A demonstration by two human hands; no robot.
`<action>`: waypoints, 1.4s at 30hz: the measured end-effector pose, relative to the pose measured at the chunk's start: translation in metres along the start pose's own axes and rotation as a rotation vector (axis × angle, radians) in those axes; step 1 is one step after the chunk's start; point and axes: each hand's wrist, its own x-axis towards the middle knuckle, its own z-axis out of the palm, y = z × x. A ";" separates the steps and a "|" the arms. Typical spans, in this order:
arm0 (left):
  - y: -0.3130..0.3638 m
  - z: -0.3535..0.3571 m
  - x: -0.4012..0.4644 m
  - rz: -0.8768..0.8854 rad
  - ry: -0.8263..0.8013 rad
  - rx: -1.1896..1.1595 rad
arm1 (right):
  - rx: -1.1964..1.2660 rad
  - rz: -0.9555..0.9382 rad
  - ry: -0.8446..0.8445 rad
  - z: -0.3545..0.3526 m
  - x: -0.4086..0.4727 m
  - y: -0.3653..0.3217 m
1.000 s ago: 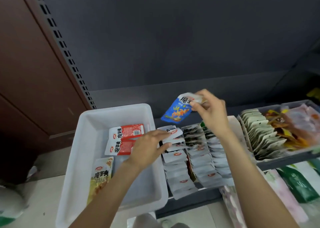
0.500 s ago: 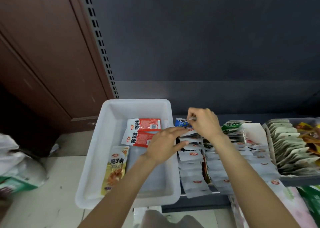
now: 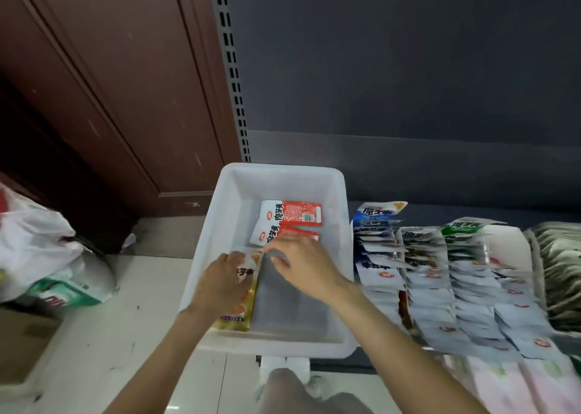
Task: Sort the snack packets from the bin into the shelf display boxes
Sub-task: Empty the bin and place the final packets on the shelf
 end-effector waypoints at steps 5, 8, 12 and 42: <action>-0.006 0.020 0.000 -0.037 -0.341 0.282 | -0.289 -0.046 -0.514 0.075 0.035 0.022; -0.006 0.023 0.009 0.035 -0.375 0.353 | -0.329 0.067 -0.541 0.082 0.031 0.035; 0.011 0.024 0.020 0.167 -0.375 0.145 | -0.123 0.371 -0.249 0.077 0.025 0.037; 0.049 -0.061 -0.008 0.070 -0.126 -1.160 | 1.234 0.475 0.538 -0.019 -0.002 -0.012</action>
